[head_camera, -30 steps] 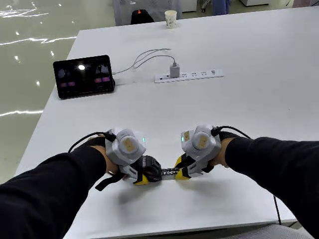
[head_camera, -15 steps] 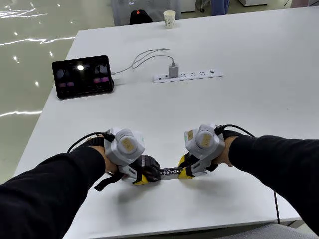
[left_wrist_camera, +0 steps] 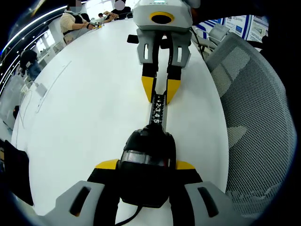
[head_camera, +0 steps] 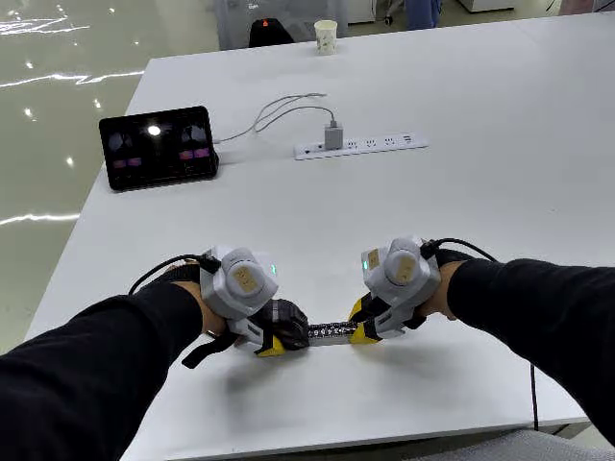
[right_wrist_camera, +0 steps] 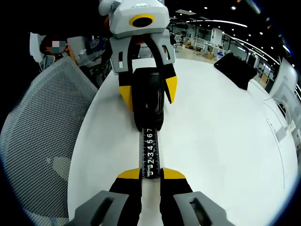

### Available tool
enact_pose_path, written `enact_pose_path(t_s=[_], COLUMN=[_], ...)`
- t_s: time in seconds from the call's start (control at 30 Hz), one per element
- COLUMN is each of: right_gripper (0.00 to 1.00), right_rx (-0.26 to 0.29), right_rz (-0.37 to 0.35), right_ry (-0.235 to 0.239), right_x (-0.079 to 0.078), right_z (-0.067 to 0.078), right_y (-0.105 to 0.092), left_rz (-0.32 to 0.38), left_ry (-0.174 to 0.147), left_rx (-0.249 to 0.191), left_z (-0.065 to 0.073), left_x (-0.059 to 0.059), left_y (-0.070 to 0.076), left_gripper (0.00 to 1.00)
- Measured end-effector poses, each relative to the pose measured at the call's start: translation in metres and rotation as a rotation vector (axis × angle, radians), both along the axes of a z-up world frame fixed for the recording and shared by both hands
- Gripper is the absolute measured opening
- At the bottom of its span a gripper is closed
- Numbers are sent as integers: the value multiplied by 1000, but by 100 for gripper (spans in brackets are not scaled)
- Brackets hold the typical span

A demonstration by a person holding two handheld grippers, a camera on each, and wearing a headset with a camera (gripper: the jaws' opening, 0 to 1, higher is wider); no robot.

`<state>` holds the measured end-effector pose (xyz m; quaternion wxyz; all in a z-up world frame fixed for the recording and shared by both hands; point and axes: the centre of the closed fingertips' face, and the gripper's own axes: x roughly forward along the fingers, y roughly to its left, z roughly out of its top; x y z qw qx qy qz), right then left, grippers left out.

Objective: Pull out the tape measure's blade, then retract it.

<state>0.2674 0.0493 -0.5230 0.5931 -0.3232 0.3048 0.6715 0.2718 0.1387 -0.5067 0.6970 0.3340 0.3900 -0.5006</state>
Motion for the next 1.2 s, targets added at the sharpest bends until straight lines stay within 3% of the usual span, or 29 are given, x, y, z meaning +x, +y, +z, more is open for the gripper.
enact_pose_path(t_s=[1.2], right_gripper=[10], right_rx=[-25], right_rz=[-6], right_ry=[-4], right_x=[5], right_z=[-1], right_y=[-20], left_rz=[2], left_ry=[-1], left_rx=[1], left_z=[0], left_x=[1], left_y=[0], left_gripper=[35])
